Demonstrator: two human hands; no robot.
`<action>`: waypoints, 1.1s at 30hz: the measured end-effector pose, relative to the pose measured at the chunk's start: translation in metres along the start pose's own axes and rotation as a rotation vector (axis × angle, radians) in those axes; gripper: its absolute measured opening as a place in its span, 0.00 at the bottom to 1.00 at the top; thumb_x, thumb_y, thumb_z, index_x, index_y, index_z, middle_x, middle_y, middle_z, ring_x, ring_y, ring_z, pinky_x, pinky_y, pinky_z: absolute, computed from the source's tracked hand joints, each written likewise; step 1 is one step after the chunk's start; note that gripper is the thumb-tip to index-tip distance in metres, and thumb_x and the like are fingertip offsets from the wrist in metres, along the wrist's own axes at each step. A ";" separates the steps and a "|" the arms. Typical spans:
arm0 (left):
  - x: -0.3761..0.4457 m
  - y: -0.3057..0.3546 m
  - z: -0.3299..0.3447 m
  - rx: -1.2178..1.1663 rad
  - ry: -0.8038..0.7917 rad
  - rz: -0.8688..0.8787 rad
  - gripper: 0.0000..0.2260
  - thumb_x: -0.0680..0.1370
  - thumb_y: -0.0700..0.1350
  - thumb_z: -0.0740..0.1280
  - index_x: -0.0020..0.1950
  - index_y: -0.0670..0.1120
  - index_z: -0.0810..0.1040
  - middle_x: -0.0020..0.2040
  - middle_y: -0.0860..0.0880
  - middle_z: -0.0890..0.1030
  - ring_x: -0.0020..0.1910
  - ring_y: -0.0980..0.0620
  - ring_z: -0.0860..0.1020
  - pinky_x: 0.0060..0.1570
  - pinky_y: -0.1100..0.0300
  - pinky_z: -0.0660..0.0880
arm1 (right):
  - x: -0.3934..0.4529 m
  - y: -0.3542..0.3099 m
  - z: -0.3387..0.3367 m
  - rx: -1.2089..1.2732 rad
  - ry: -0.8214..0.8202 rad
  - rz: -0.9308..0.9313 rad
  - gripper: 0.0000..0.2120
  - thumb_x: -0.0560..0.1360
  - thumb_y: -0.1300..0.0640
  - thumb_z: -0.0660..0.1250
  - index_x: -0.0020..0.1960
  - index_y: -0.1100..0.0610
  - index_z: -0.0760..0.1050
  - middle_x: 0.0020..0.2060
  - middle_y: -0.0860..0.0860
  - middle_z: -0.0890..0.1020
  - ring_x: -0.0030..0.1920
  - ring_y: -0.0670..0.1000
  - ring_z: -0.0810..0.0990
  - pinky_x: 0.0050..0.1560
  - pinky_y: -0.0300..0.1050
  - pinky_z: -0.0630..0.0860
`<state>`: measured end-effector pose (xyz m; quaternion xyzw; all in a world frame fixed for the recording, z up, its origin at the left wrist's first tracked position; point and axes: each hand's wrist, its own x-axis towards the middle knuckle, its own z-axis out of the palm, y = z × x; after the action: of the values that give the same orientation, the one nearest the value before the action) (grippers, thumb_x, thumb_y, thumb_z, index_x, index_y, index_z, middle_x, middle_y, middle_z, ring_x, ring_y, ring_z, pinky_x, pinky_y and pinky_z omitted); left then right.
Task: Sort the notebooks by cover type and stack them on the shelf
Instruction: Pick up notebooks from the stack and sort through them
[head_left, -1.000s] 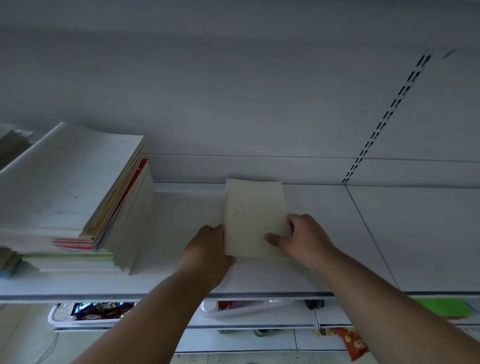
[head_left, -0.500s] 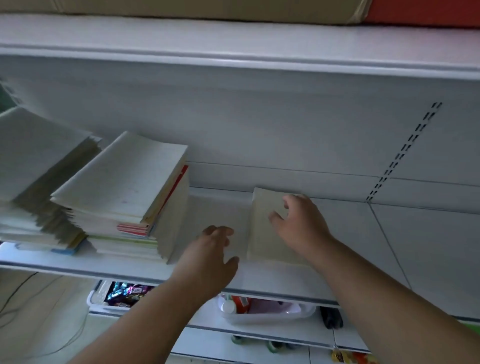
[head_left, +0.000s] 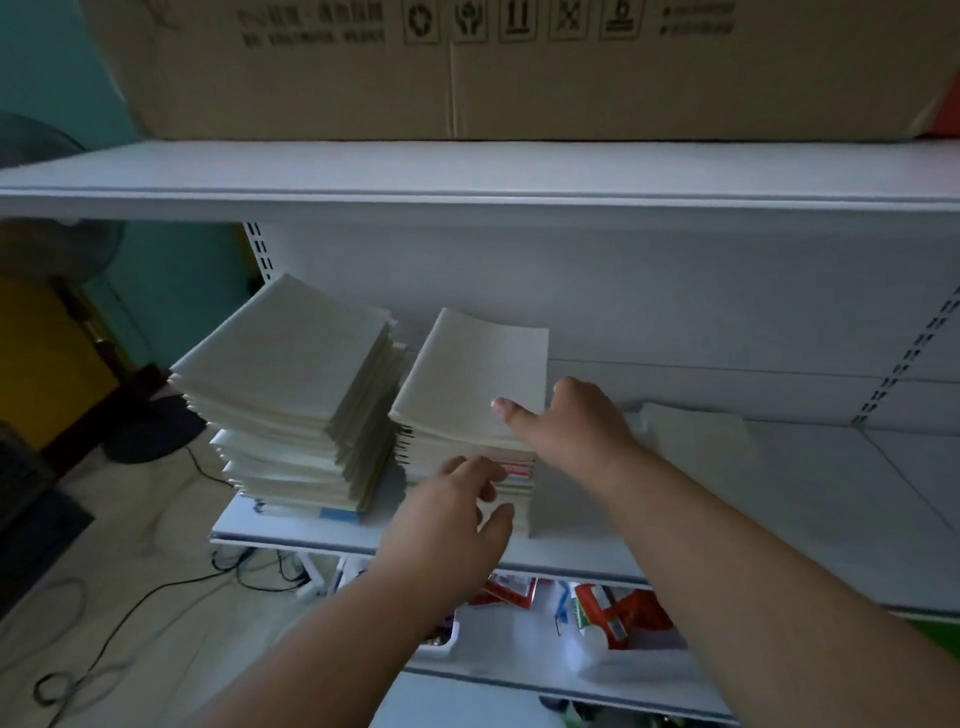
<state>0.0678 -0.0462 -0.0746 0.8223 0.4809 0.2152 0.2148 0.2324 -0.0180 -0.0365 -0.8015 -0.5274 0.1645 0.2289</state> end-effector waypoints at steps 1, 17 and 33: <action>0.000 -0.009 -0.007 -0.014 0.006 -0.005 0.14 0.79 0.51 0.66 0.65 0.55 0.76 0.50 0.61 0.74 0.41 0.63 0.75 0.37 0.76 0.65 | 0.001 -0.003 0.003 0.001 -0.021 0.037 0.29 0.73 0.32 0.65 0.51 0.60 0.76 0.46 0.56 0.79 0.47 0.56 0.79 0.40 0.44 0.69; 0.015 -0.033 -0.079 -1.170 0.170 -0.597 0.07 0.80 0.38 0.68 0.54 0.47 0.75 0.51 0.44 0.83 0.49 0.40 0.82 0.46 0.40 0.82 | -0.049 -0.023 -0.010 0.785 -0.027 0.126 0.17 0.80 0.44 0.64 0.44 0.58 0.77 0.35 0.52 0.80 0.27 0.48 0.75 0.31 0.40 0.67; -0.011 -0.069 -0.120 -0.924 0.467 -0.427 0.07 0.82 0.45 0.63 0.57 0.57 0.73 0.50 0.53 0.81 0.51 0.46 0.80 0.55 0.44 0.77 | -0.015 -0.027 -0.007 0.727 0.176 0.242 0.04 0.76 0.62 0.62 0.46 0.58 0.75 0.39 0.55 0.78 0.30 0.53 0.74 0.33 0.42 0.70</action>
<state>-0.0523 -0.0073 -0.0174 0.4573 0.5274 0.5318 0.4795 0.2098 -0.0240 -0.0158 -0.7355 -0.3146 0.2972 0.5213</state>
